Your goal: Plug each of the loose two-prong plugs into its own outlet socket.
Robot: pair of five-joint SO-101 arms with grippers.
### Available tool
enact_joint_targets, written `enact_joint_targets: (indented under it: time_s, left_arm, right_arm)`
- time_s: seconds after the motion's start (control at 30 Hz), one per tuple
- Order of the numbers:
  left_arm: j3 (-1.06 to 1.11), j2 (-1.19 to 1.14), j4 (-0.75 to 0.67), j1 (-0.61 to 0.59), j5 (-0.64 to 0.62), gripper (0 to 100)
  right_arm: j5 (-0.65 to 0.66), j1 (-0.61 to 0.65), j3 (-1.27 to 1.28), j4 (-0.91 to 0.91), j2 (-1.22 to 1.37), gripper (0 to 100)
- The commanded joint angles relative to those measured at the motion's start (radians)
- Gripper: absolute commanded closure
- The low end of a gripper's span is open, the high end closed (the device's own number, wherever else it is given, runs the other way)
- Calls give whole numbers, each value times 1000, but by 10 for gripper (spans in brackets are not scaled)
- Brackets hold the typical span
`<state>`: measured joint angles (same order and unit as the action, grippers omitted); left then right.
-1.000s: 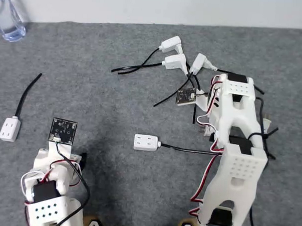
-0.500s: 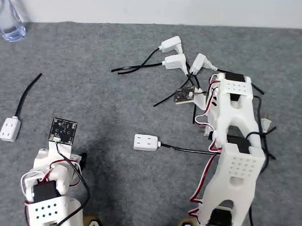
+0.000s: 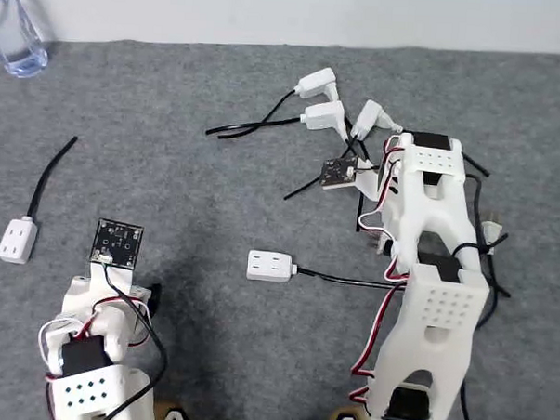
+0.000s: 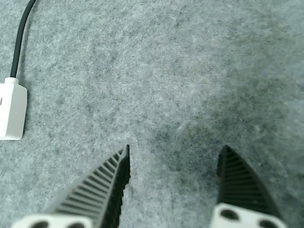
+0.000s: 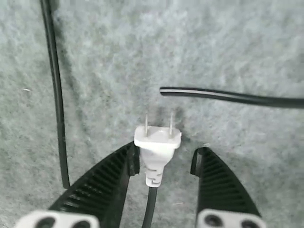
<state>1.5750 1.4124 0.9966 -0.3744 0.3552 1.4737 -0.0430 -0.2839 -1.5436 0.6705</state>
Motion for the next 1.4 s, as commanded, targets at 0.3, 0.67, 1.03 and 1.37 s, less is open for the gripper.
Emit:
enact_joint_targets:
  time_s: [0.3,0.67,1.03,1.37]
  left_arm:
    - [-7,6,-15,9,-6,716]
    - [-7,6,-14,9,-6,716]
    - [-7,6,-14,9,-6,716]
    - [-7,6,-14,9,-6,716]
  right_arm:
    - [0,58,17,-97,28,847]
    - [-2,54,35,-81,27,847]
    - [0,35,34,-68,27,847]
    - [0,33,35,-70,16,845]
